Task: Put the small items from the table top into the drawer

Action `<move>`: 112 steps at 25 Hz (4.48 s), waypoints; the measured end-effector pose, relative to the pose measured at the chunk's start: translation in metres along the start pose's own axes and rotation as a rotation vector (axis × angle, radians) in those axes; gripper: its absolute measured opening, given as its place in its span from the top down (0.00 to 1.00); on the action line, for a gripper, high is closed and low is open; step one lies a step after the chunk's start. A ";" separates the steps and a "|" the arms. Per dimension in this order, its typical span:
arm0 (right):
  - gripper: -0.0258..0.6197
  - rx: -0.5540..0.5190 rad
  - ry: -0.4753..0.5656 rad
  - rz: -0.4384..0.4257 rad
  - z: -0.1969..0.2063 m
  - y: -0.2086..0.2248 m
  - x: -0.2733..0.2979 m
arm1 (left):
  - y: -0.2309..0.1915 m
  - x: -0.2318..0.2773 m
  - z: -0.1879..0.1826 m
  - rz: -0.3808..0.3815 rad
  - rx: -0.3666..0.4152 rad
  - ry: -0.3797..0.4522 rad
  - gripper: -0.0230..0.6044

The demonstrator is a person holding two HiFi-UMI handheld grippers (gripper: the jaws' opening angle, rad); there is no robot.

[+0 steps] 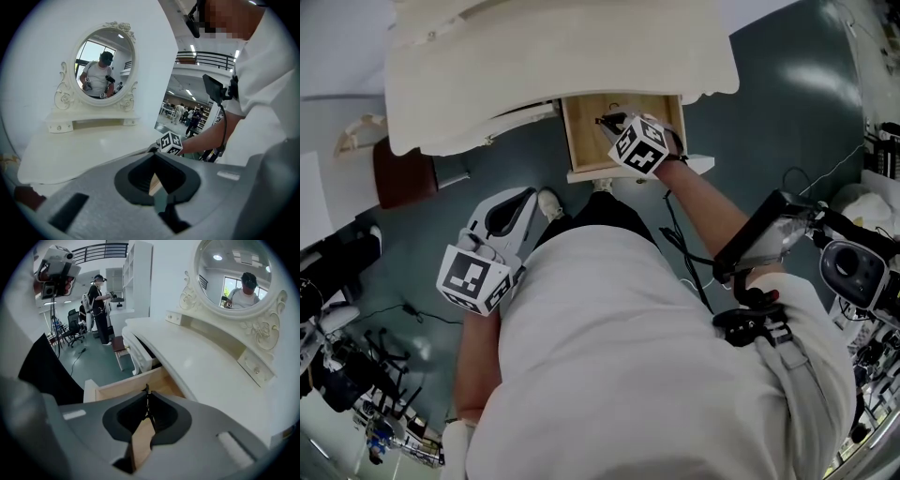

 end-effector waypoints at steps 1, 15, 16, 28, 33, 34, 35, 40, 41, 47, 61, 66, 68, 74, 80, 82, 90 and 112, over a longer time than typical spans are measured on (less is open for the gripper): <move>0.92 -0.007 -0.005 -0.006 0.002 -0.001 0.003 | 0.000 -0.001 0.000 -0.004 -0.003 0.001 0.97; 0.92 -0.050 -0.101 -0.054 0.056 -0.002 0.067 | -0.007 0.001 0.010 -0.088 -0.054 -0.004 0.96; 0.92 -0.050 -0.107 -0.058 0.061 0.000 0.072 | -0.009 0.004 0.011 -0.094 -0.058 -0.004 0.97; 0.92 -0.080 -0.129 -0.078 0.062 -0.004 0.083 | -0.003 -0.003 0.001 -0.120 -0.077 -0.012 0.96; 0.92 -0.079 -0.128 -0.083 0.064 -0.007 0.085 | -0.002 -0.002 0.000 -0.117 -0.082 -0.022 0.96; 0.92 -0.079 -0.128 -0.086 0.064 -0.008 0.085 | -0.002 -0.002 0.000 -0.116 -0.083 -0.024 0.96; 0.92 -0.079 -0.127 -0.088 0.064 -0.008 0.085 | -0.001 -0.002 -0.001 -0.115 -0.084 -0.025 0.97; 0.91 -0.081 -0.117 -0.095 0.065 -0.010 0.086 | 0.000 0.001 0.001 -0.116 -0.097 -0.029 0.97; 0.91 -0.080 -0.117 -0.097 0.064 -0.010 0.086 | 0.000 0.001 0.001 -0.115 -0.097 -0.031 0.96; 0.88 -0.065 -0.121 -0.098 0.068 -0.008 0.088 | 0.002 0.006 -0.003 -0.105 -0.090 -0.043 0.96; 0.86 -0.005 -0.092 -0.047 0.066 0.005 0.077 | -0.017 0.020 0.000 -0.042 -0.048 -0.039 0.97; 0.89 0.025 -0.080 0.003 0.060 0.006 0.040 | -0.003 0.012 -0.005 -0.003 -0.005 -0.026 0.97; 0.91 0.040 -0.074 0.026 0.053 0.003 0.024 | 0.002 0.002 -0.007 0.010 0.013 -0.018 0.97; 0.96 0.090 -0.076 0.082 0.044 -0.011 -0.003 | 0.004 -0.019 -0.001 0.048 0.055 0.001 0.97; 0.96 0.149 -0.097 0.113 0.037 -0.033 -0.033 | 0.006 -0.044 0.007 0.074 0.086 0.026 0.96; 0.96 0.171 -0.098 0.124 0.031 -0.041 -0.045 | 0.007 -0.054 0.010 0.083 0.092 0.032 0.97; 0.96 0.218 -0.070 0.163 0.000 -0.080 -0.087 | 0.008 -0.086 0.025 0.123 0.122 0.048 0.97; 0.96 0.277 0.090 0.188 -0.092 -0.172 -0.144 | -0.004 -0.138 0.081 0.196 0.131 0.031 0.96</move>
Point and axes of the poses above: the fingertips, and each gripper's own axes: x forward along the fingers, y to its right, z out of its underside, the point moved 6 cm from there along -x, backward along the fingers, and after that the axes turned 15 degrees about z, right-handed, at the moved point
